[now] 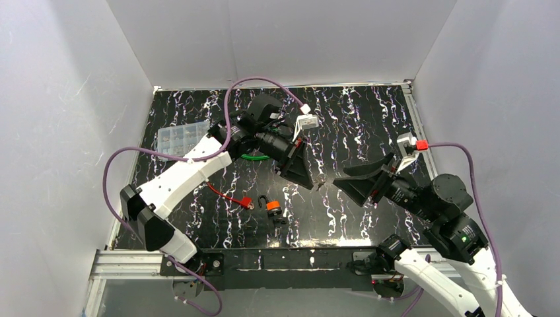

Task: Unlock with the key
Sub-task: Adjust the key, then move the lock to the center of the board.

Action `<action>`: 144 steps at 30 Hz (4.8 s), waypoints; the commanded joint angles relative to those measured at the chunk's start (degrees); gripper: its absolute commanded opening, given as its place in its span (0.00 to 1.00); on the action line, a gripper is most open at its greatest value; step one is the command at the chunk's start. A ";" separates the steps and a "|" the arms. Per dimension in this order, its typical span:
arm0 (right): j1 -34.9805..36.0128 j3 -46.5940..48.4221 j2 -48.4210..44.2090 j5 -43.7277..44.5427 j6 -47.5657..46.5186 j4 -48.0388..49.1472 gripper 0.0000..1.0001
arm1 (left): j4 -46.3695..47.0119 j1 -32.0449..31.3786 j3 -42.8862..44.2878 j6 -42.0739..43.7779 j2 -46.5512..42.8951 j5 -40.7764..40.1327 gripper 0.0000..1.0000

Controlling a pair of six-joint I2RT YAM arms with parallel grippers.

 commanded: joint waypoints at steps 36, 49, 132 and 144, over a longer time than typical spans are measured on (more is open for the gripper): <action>-0.94 6.17 17.01 -27.49 -6.95 -2.30 0.29 | -14.01 0.38 4.61 8.94 2.79 4.48 0.00; -1.39 7.72 18.53 -28.82 -7.41 -5.98 0.06 | -16.09 0.35 6.95 12.11 3.81 3.68 0.00; -2.62 -0.19 -0.75 6.33 2.66 -11.29 0.01 | -15.44 8.66 6.78 45.22 32.86 -26.38 0.74; -2.65 0.12 -5.42 10.01 4.22 -14.13 0.01 | -16.10 13.03 17.23 72.79 33.26 -26.10 0.98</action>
